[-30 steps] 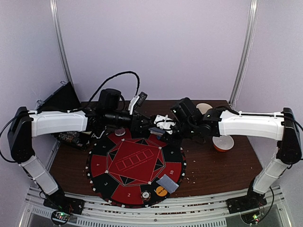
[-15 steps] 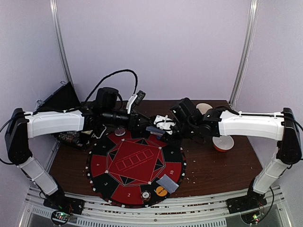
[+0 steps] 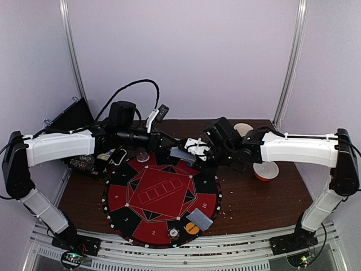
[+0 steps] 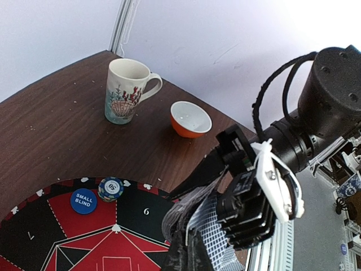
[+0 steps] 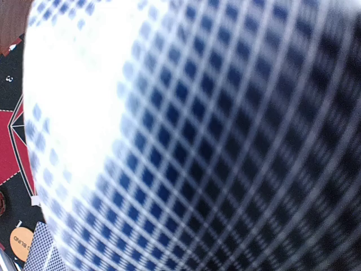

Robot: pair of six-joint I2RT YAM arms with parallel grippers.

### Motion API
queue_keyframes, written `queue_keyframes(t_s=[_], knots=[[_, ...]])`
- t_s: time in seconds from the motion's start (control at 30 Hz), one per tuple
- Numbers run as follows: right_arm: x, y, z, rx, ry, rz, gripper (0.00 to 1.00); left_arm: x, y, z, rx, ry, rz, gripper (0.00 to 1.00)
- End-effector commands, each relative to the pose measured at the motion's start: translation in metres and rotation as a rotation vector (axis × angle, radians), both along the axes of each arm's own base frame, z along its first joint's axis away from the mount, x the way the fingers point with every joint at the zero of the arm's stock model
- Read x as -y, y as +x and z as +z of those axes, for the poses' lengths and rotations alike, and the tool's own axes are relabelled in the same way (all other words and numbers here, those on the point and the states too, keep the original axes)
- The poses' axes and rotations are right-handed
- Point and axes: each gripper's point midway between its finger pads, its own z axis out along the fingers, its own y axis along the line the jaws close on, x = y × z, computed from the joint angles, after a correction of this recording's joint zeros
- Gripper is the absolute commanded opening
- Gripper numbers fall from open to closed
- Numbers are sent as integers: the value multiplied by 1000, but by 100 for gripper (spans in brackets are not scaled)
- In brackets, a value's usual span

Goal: Distribute texas hold em gaming equipment
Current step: Pick up the poker card from the face-down deck piles, then distribute the poker card in the small blind area.

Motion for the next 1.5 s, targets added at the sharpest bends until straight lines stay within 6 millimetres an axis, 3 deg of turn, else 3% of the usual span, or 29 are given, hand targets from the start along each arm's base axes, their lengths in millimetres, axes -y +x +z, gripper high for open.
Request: queue_keyframes(t_s=[0.0,0.3,0.37,0.5,0.57,0.7,0.87,1.03,1.17,1.33,1.47], knots=[[15,6,3,10,3,-46,31,-9,2,15,31,-40,4,0],[27,16,2,-1,29,-104,29,-25,19,39,20,-149,107,0],[32,19,2,-2,30,-129,29,-41,37,43,-1,-175,233,0],[42,24,-1,-3,22,-175,29,-96,78,50,-7,-302,626,0],[44,25,-1,-5,25,-186,29,-114,93,43,-22,-348,763,0],[46,25,1,-2,30,-196,29,-119,125,1,-147,-330,926,0],[49,24,9,10,40,-200,29,-95,156,-58,-306,-302,954,0],[53,23,9,12,34,-205,29,-74,183,-97,-370,-280,991,0],[55,23,8,11,29,-207,29,-51,191,-128,-386,-204,1017,0],[59,23,9,11,20,-211,29,-47,195,-165,-421,-140,1077,0],[62,22,8,12,10,-213,29,-41,184,-183,-442,-80,1094,0]])
